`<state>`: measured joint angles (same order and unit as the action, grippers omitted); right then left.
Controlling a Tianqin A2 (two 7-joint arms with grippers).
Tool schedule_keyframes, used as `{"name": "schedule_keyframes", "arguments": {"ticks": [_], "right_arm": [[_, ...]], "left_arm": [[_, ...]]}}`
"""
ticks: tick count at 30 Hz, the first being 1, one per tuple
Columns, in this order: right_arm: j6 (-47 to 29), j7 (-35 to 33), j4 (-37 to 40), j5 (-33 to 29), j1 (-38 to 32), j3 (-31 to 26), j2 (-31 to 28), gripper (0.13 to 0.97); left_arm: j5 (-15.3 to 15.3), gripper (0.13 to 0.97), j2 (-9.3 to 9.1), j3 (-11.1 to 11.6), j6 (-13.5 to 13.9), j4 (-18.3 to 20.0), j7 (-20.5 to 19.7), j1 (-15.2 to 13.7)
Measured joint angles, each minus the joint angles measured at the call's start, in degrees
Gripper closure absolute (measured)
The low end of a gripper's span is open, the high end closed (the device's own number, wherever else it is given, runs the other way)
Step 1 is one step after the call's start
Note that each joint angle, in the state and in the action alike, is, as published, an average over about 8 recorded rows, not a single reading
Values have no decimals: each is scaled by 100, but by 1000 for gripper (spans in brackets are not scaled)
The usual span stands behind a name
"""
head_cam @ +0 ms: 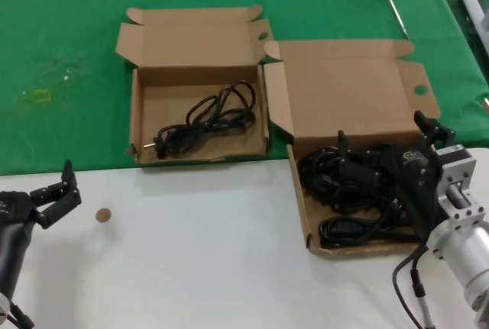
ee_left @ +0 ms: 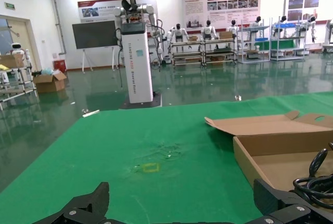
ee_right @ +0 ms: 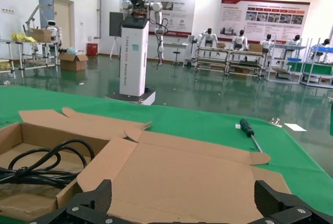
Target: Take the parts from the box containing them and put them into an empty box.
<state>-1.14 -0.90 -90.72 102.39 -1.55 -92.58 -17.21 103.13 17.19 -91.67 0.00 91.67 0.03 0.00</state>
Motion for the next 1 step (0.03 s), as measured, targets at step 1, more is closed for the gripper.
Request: {"name": "schedule_keyframes", "arguments": {"ticks": [1], "right_arm": [[0, 0, 0, 0, 0, 0, 0, 129]], "left_arm": [[0, 132, 0, 0, 0, 0, 0, 0]]}}
